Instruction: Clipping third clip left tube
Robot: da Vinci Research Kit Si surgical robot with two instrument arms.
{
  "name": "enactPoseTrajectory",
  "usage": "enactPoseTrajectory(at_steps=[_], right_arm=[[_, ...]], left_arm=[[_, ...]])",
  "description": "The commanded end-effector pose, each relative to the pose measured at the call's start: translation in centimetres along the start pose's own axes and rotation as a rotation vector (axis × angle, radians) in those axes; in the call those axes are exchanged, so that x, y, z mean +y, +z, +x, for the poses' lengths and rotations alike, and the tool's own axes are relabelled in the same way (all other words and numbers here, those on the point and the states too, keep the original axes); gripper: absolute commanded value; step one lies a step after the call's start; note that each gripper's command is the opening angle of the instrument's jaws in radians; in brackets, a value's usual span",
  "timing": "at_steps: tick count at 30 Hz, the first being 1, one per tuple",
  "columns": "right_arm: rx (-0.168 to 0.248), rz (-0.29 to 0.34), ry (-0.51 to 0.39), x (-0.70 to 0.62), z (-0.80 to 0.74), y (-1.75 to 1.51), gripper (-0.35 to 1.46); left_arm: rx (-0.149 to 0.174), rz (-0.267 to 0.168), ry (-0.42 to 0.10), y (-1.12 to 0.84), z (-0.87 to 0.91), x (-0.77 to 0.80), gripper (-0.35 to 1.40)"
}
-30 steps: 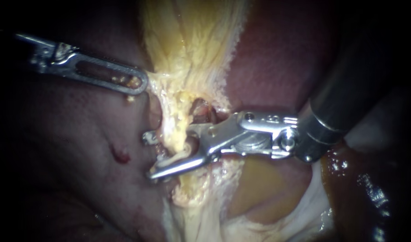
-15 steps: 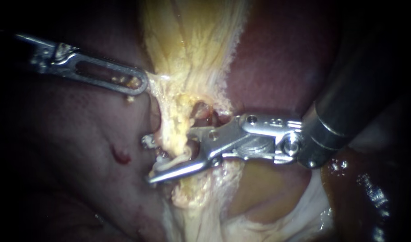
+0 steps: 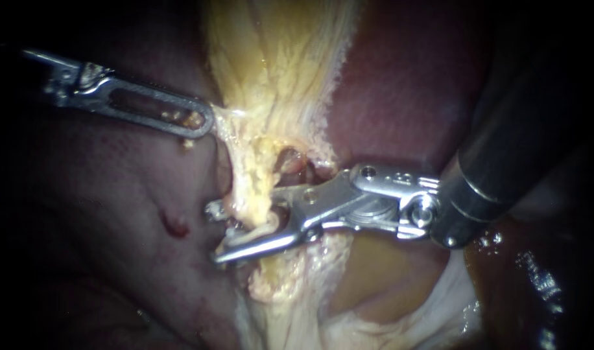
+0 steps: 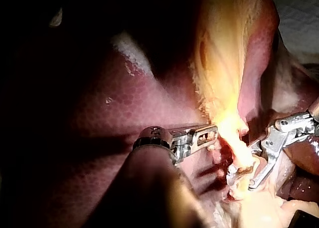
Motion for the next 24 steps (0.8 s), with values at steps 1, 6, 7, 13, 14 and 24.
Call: enactPoseTrajectory(at_steps=[1,6,7,13,14,24], right_arm=[[-0.001,0.0,0.0,0.01,-0.01,-0.01,0.21],[-0.002,0.001,0.001,0.0,-0.02,-0.04,0.05],[0.003,0.003,0.009,0.0,-0.02,-0.05,-0.01],[0.003,0.005,0.01,0.0,-0.03,-0.08,-0.3],[0.003,0.005,0.011,0.0,-0.03,-0.08,-0.34],[0.039,0.002,0.055,0.04,-0.02,-0.12,-0.35]], left_arm=[[0.0,0.0,0.0,0.0,0.0,0.0,-0.35],[0.0,0.0,0.0,0.0,0.0,0.0,-0.35],[0.0,0.0,0.0,0.0,0.0,0.0,-0.35],[0.0,0.0,0.0,0.0,0.0,0.0,-0.35],[0.0,0.0,0.0,0.0,0.0,0.0,-0.35],[0.0,0.0,0.0,0.0,0.0,0.0,-0.35]])
